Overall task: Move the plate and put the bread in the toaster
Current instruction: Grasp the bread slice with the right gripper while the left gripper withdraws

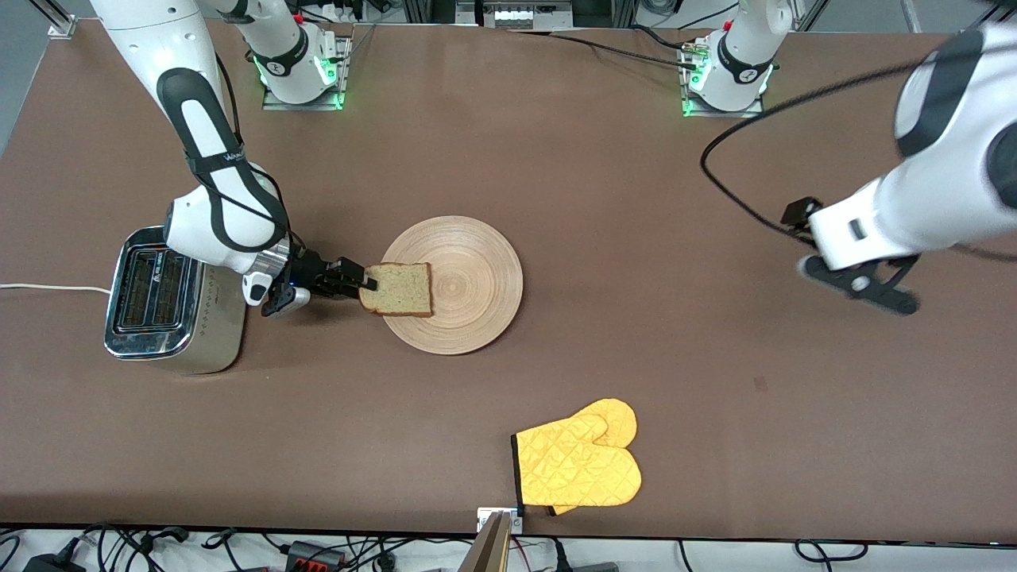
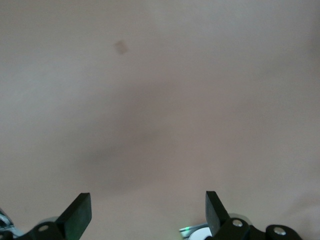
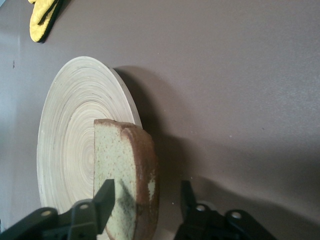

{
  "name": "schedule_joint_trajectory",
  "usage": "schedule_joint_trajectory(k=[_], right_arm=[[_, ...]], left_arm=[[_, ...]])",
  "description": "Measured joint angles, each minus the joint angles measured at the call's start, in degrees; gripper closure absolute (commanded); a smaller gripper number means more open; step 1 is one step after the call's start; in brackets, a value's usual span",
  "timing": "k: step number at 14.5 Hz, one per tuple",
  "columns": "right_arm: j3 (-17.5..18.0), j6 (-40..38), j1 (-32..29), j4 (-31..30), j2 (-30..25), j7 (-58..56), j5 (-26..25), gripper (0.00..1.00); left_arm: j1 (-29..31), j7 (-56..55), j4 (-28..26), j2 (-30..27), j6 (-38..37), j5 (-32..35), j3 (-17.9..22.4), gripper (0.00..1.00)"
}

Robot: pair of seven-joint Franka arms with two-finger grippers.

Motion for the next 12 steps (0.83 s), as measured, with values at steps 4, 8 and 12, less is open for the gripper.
schedule_joint_trajectory(k=[4,8,12], right_arm=[[-0.02,0.01,-0.05,0.06,0.00,0.00,0.04,0.58],[-0.03,-0.39,-0.24,0.09,-0.05,0.05,0.17,0.74],[-0.09,-1.56,-0.95,0.25,-0.12,0.20,0.41,0.99]], left_arm=[[-1.99,-6.70,-11.74,-11.38,11.36,-8.22,10.30,0.00],[-3.12,-6.87,-20.67,-19.54,17.39,-9.49,13.22,0.00],[-4.30,-7.76,-21.86,-21.75,17.02,-9.50,13.09,0.00]])
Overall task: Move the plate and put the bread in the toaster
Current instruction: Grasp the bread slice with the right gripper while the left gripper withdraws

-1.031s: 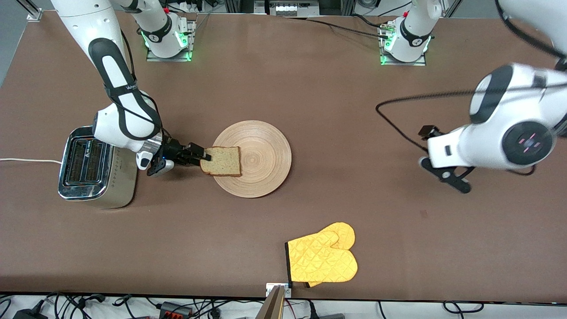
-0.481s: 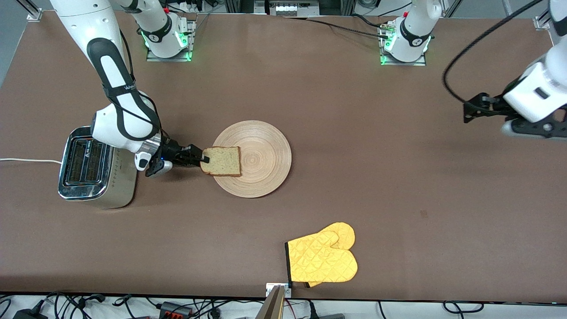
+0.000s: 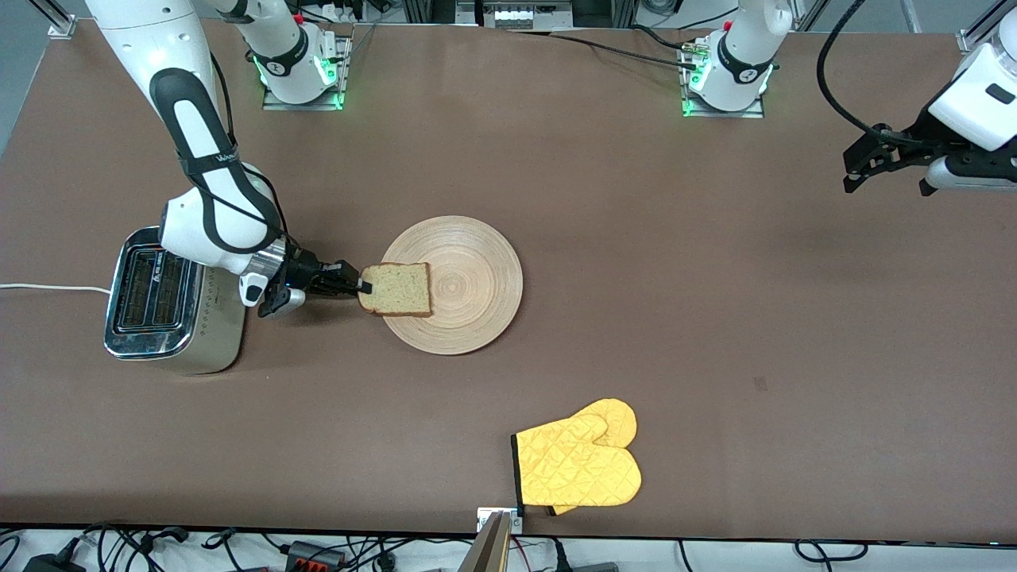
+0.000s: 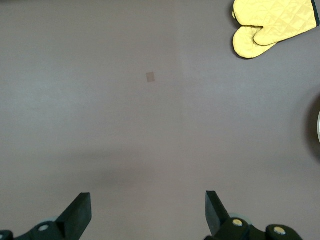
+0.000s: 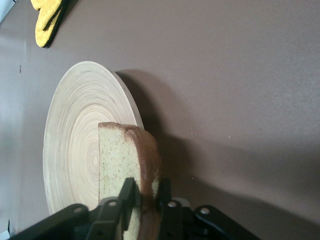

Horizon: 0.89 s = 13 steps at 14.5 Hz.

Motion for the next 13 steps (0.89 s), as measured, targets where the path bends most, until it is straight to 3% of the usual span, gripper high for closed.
schedule_joint_trajectory(k=[8,13], right_arm=[[-0.27,-0.42,-0.61,1.83,-0.73,2.56,-0.31,1.00],[-0.69,-6.07,-3.30,7.50,-1.73,10.26,-11.79,1.00]], left_arm=[[0.00,-0.41,1.21,0.91,-1.82,-0.01,0.03,0.00],[-0.17,-0.57,2.58,2.03,-1.86,-0.07,0.01,0.00]])
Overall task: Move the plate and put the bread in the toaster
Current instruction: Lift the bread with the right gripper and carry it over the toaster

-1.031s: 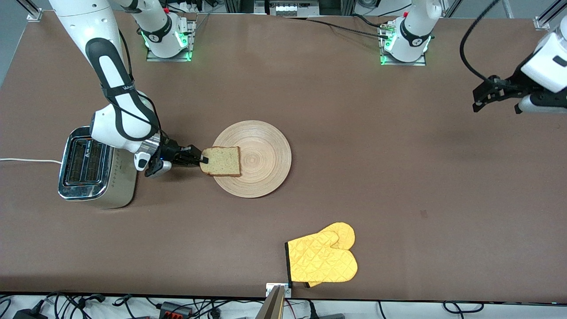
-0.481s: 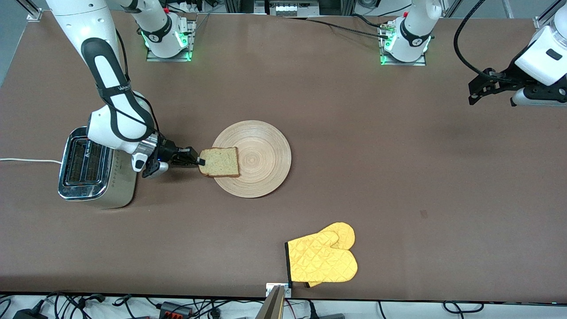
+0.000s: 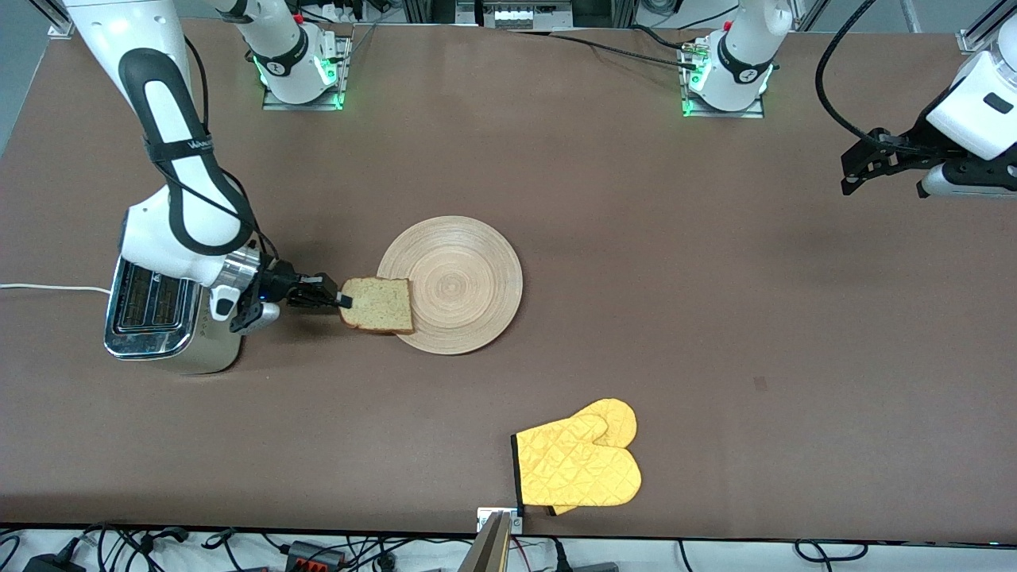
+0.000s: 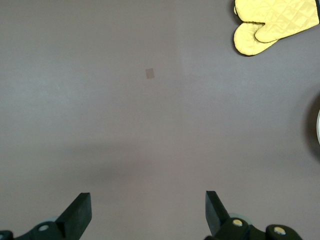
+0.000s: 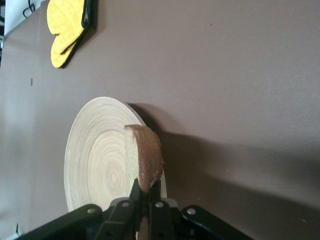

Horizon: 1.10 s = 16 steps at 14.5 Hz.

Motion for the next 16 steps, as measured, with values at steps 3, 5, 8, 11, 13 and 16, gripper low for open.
schedule_joint_trajectory(k=[3,5,8,11,13,16], right_arm=[[-0.80,-5.72,-1.86,4.44,-0.03,4.94,-8.62,1.00],[-1.85,-10.11,-2.25,8.16,-0.10,9.10,-14.53,1.00],[-3.66,-20.72,-2.69,15.67,-0.25,17.31,-24.45,1.00],[-4.00,-32.68,-3.10,24.61,-0.09,26.20,-34.26,1.00],[-4.36,-38.91,-3.21,30.01,0.70,27.99,-39.23,1.00],[-4.75,-48.05,-3.39,39.51,3.64,28.06,-49.52,1.00]], left_arm=[[-0.02,-0.09,0.14,0.14,-0.02,-0.16,0.00,0.00],[-0.03,-0.13,0.22,0.19,-0.03,-0.17,0.00,0.00],[-0.10,-0.19,0.30,0.22,-0.03,-0.19,0.00,0.00],[-0.22,-0.24,0.33,0.23,-0.03,-0.19,0.00,0.00],[-0.25,-0.24,0.35,0.23,-0.03,-0.19,0.00,0.00],[-0.27,-0.25,0.38,0.23,-0.03,-0.19,0.00,0.00]])
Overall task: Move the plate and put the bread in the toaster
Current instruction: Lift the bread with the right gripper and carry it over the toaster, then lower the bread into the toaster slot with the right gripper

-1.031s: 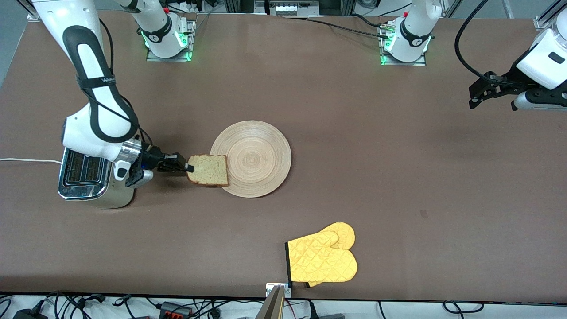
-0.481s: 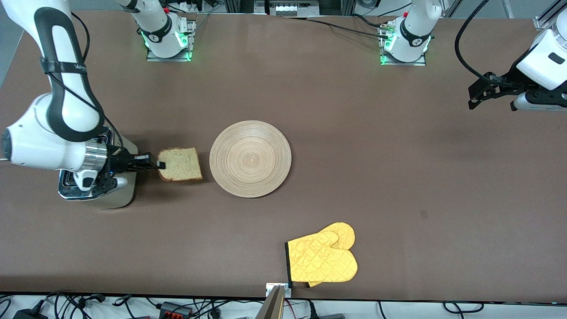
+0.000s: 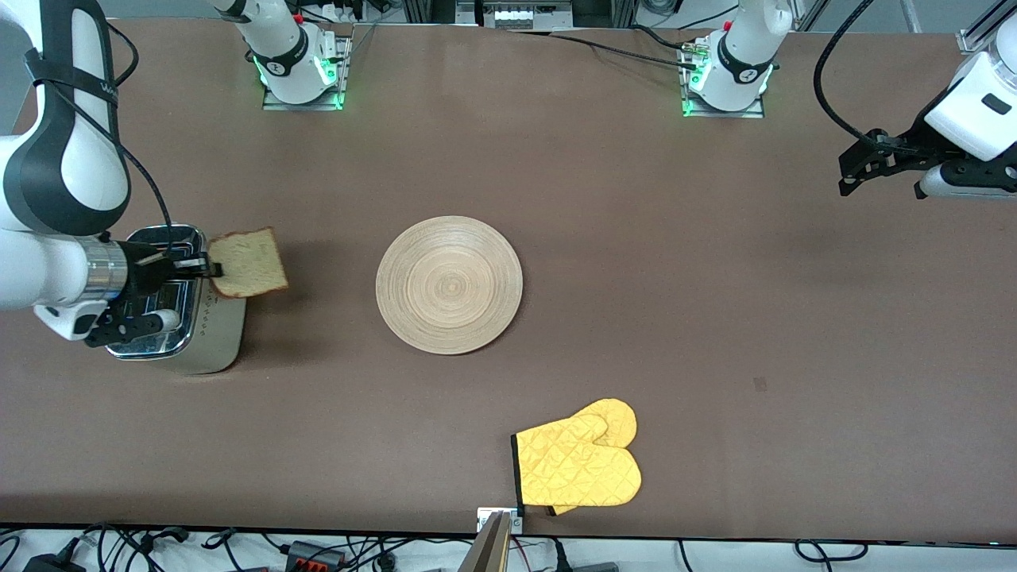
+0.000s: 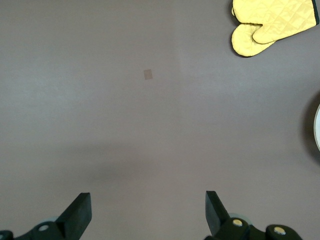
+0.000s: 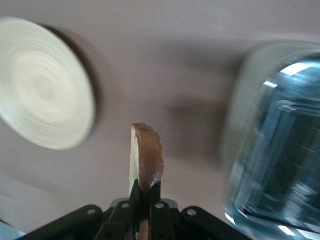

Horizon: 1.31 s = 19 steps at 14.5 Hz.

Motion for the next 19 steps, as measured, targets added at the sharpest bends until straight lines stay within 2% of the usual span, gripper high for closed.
schedule_joint_trajectory(k=[2,4,9,15,19], right_arm=[[0.00,-4.89,0.02,6.96,2.52,0.00,-5.89,1.00],[0.00,-6.73,0.12,11.42,4.06,0.00,-11.10,1.00],[0.55,-5.29,2.11,15.33,5.16,-0.12,-23.67,1.00],[0.59,-3.97,3.51,15.48,7.75,-1.53,-30.31,1.00],[0.58,-3.82,4.12,15.50,9.49,-1.53,-31.45,1.00]], left_arm=[[-0.01,-0.01,0.01,0.00,0.00,0.00,0.00,0.00],[-0.02,-0.03,0.02,0.00,0.00,0.00,0.00,0.00],[-0.04,-0.05,0.02,0.02,0.00,0.00,0.00,0.00],[-0.05,-0.05,0.03,0.04,0.00,0.00,0.00,0.00],[-0.06,-0.06,0.04,0.04,0.00,0.00,0.00,0.00]])
